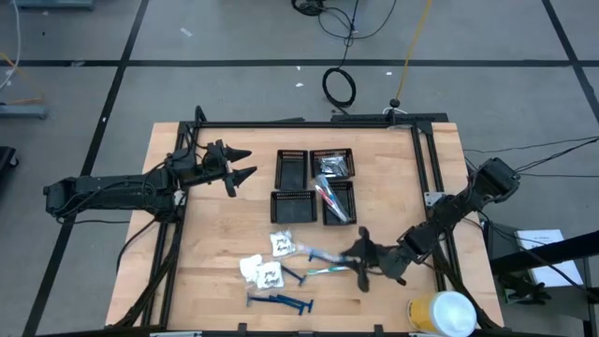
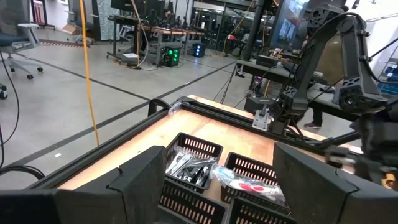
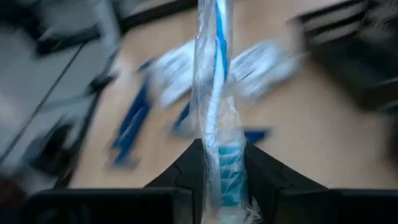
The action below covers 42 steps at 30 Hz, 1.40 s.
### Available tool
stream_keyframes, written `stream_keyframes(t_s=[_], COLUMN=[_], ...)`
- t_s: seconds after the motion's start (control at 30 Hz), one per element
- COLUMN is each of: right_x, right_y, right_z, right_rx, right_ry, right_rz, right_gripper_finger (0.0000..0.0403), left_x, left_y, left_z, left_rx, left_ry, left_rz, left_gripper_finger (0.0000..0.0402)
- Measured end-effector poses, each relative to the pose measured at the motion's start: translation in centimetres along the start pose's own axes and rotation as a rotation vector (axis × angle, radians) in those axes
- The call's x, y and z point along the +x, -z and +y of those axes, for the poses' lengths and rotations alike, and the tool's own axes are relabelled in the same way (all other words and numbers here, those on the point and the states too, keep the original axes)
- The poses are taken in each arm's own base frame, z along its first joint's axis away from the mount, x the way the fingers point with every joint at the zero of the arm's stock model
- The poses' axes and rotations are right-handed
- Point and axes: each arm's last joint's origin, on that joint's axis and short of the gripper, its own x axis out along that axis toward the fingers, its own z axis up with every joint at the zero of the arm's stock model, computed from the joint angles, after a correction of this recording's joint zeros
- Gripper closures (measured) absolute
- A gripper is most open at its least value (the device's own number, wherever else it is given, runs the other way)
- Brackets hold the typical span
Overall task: Pick & Place Travel size toiletries
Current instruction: Put the blue toothbrush into the bottom right black bin, then put the green toothbrush into the bottom right black bin
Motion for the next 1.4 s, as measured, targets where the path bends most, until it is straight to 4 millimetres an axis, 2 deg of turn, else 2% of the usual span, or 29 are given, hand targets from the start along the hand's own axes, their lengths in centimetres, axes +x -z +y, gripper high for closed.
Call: stream_keyframes(t_s=[0.27,0.5,0.73,1.07,1.2,1.4], right_x=[0.8,1.1,0.9,1.0,1.3,1.7], right_y=[-1.1,-0.7,0.2,0.5,0.0,-0.8], right_z=[-3.0,-6.1,-7.3,-8.0,-7.8,-7.3], right_rx=[0.031,0.032,0.066,0.136,0.105,0.043], right_ry=[0.389,0.605,0.632,0.607,0.549,0.492], right_rz=[-0.179,-0.142,-0.13,-0.111,-0.093,-0.123], right_gripper_finger=[0.0336,0.0336,0.0333,0.0207,0.0185,0.0176], left_x=[0.0,0.0,0.0,0.0,0.0,0.0], left_y=[0.0,0.0,0.0,0.0,0.0,0.0], left_z=[0.0,0.0,0.0,0.0,0.0,0.0], left_rx=[0.0,0.0,0.0,0.0,0.0,0.0], left_ry=[0.0,0.0,0.0,0.0,0.0,0.0], left_rz=[0.0,0.0,0.0,0.0,0.0,0.0], left_gripper_finger=[0.0117,0.0117,0.0117,0.0117,0.0117,0.0117])
